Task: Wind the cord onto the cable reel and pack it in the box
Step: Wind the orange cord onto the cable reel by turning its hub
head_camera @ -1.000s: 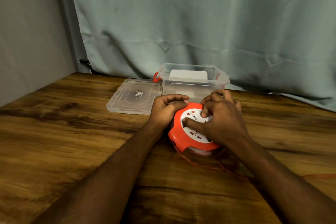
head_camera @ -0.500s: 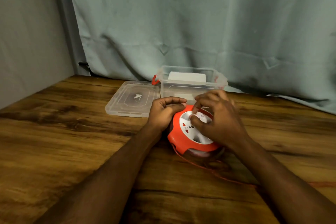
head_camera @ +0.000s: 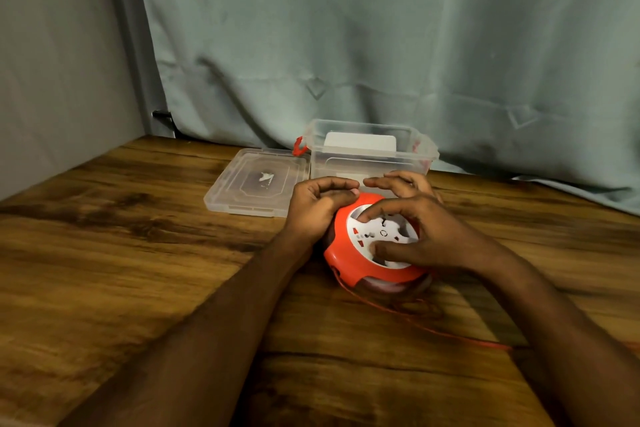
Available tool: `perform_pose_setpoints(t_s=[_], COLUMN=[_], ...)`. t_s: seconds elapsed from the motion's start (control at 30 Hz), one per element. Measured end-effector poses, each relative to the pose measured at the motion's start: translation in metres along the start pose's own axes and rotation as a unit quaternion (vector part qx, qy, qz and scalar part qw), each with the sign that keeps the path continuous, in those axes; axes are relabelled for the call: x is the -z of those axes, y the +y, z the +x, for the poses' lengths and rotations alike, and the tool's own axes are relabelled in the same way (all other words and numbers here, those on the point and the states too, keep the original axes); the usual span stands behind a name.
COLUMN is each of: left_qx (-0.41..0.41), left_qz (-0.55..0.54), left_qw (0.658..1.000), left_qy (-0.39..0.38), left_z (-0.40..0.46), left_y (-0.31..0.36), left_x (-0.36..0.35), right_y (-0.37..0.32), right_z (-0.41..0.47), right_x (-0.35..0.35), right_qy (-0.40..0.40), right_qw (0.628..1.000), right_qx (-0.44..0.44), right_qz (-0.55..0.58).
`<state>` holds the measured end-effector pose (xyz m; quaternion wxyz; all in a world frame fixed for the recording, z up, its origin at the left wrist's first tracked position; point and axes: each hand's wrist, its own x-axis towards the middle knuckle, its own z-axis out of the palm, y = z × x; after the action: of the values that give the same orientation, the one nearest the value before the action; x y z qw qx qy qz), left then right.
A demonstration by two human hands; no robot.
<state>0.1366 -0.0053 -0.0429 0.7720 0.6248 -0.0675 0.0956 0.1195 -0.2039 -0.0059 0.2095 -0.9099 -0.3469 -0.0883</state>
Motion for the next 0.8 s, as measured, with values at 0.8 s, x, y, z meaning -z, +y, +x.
perform_pose_setpoints(t_s=[0.8], left_qx=[0.010], left_qz=[-0.002], left_qw=[1.000], left_qy=[0.008], left_z=[-0.001], left_y=[0.001], left_x=[-0.002], right_y=[-0.013], right_z=[0.004], right_x=[-0.022], right_qy=[0.162], right_qw=[0.972], right_qx=[-0.140], right_qz=[-0.100])
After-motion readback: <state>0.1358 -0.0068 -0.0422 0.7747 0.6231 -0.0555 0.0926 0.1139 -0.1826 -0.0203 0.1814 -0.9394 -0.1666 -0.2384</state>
